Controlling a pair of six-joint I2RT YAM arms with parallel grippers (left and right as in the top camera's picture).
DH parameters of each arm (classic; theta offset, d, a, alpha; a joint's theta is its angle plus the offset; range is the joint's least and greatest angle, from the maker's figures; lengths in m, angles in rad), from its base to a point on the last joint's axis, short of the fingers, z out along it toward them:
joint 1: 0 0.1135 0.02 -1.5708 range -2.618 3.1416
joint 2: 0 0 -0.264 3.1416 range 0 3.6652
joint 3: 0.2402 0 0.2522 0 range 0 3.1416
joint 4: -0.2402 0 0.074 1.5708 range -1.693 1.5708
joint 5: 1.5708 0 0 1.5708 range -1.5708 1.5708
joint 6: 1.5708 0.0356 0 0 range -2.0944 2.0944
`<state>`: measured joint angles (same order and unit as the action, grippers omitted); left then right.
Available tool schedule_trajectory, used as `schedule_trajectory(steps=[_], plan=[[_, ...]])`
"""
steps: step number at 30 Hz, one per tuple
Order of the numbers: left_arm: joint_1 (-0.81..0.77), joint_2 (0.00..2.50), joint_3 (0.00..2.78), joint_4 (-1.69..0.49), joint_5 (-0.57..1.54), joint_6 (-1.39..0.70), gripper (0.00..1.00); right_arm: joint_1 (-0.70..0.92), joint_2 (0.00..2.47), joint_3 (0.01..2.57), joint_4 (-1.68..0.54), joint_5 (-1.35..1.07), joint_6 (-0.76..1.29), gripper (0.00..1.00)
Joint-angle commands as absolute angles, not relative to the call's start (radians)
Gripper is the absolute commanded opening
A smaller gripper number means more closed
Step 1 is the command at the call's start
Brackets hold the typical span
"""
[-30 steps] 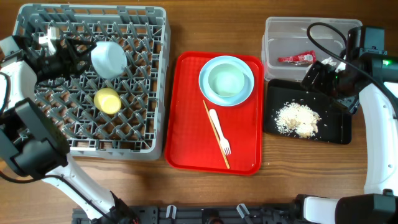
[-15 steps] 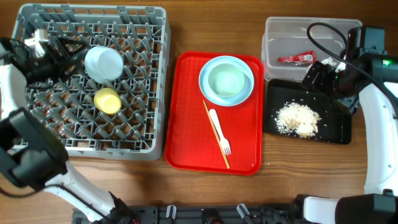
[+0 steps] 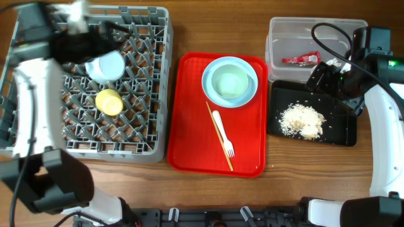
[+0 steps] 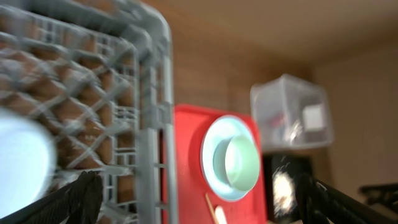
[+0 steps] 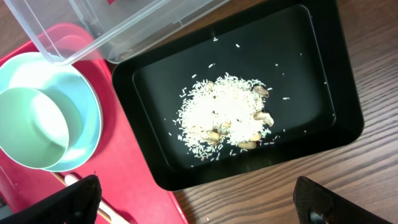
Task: Sort waste into correct bins and load items into the dishwasher rack
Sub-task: 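Move the left gripper to the light-blue bowl on the red tray and grasp it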
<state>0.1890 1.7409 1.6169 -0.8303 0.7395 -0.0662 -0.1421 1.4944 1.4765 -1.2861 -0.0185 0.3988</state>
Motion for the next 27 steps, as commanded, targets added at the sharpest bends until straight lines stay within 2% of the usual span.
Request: schedule_trajectory(steps=[1, 6, 13, 20, 27], plan=[[0.013, 1.739, 1.623, -0.827, 0.5, -0.068, 1.0, -0.146, 1.488, 1.481, -1.287, -0.023, 0.392, 1.0], [-0.22, 1.763, 1.623, -0.795, 0.318, -0.068, 1.0, -0.146, 1.488, 1.481, -1.287, -0.015, 0.392, 1.0], [-0.484, 1.86, 1.623, -0.684, 0.241, -0.068, 1.0, -0.146, 1.488, 1.481, -1.288, 0.003, 0.395, 1.0], [-0.614, 1.975, 1.623, -0.628, 0.241, -0.066, 0.99, -0.146, 1.488, 1.481, -1.288, 0.003, 0.395, 1.0], [-0.685, 2.1, 1.623, -0.612, 0.144, -0.06, 0.92, -0.146, 1.488, 1.481, -1.288, 0.003, 0.395, 1.0]])
